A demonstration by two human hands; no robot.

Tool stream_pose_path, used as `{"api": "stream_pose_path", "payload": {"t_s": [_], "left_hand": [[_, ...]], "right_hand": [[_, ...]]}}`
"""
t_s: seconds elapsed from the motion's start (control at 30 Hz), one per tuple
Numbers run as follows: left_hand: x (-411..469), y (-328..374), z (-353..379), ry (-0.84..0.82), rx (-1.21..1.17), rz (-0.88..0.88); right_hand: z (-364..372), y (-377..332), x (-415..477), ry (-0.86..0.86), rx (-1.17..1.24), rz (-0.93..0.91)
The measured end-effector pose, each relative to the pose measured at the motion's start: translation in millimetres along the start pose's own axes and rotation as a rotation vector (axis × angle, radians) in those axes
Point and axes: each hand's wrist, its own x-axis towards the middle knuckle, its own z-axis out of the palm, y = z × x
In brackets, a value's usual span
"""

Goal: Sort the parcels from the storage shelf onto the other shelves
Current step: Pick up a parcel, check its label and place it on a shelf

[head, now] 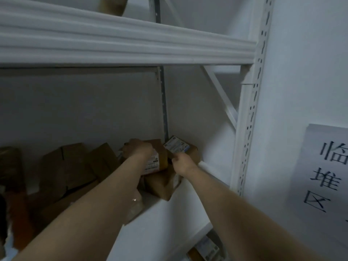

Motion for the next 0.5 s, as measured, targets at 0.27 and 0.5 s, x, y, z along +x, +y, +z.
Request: {"api": "stream_pose_path", "payload": {"t_s": [0.27, 0.5], "left_hand": [[38.0, -5.6, 3.0, -0.089, 0.033, -0.002], [42.8, -11.6, 3.9, -0.056, -0.059, 0.030]], "right_hand": [[14.5, -7.7, 39.0, -0.017, 0.080, 0.039], [18.8, -5.8, 46.9, -0.040, 0.239, 0.078]]}}
